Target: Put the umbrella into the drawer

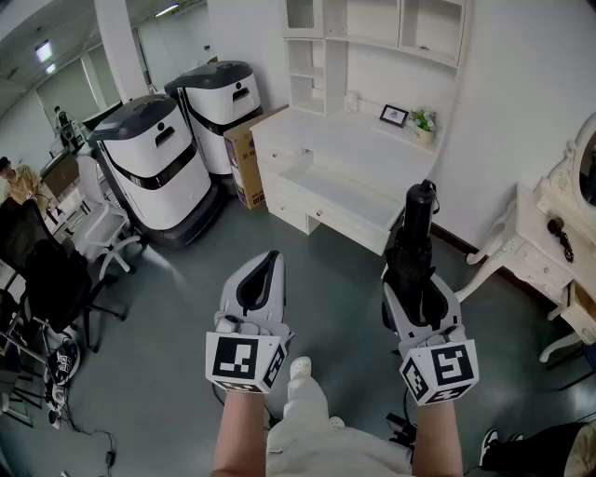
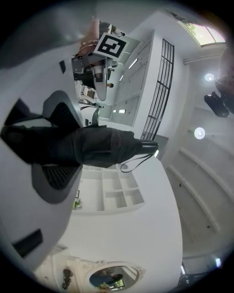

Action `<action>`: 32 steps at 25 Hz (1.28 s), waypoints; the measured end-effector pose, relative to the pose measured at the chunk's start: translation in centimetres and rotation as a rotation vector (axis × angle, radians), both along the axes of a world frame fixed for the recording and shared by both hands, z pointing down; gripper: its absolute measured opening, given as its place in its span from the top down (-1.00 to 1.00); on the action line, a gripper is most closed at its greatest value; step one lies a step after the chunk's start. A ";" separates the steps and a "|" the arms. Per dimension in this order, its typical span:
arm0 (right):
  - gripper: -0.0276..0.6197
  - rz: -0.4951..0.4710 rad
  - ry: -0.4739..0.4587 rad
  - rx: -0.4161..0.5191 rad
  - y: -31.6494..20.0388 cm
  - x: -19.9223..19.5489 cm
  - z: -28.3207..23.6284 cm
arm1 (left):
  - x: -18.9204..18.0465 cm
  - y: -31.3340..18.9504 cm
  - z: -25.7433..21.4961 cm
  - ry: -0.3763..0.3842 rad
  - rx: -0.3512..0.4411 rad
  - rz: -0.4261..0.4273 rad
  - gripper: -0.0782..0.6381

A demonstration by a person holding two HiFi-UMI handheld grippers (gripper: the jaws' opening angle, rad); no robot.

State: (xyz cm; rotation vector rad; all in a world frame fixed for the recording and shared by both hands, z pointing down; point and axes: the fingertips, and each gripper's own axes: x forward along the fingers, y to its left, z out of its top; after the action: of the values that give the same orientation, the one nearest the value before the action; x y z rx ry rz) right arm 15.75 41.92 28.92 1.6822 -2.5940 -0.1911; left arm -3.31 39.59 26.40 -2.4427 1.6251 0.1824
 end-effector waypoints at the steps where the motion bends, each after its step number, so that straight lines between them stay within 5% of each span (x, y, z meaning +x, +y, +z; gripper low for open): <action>1: 0.18 0.006 -0.002 0.001 -0.2 0.1 0.0 | 0.0 -0.2 -0.1 -0.008 0.004 0.001 0.76; 14: 0.18 0.034 0.021 -0.002 -6.8 -0.6 -0.4 | -1.8 -6.8 0.1 -0.036 -0.003 0.000 0.76; 32: 0.18 0.062 0.024 -0.032 -22.9 -6.2 -0.8 | -8.3 -23.7 -0.4 -0.019 -0.011 0.018 0.76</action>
State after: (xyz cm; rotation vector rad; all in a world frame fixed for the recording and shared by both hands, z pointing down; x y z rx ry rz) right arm 9.53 19.02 28.13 1.7355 -2.5100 -0.1659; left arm -11.58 15.87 26.02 -2.4603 1.6015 0.1520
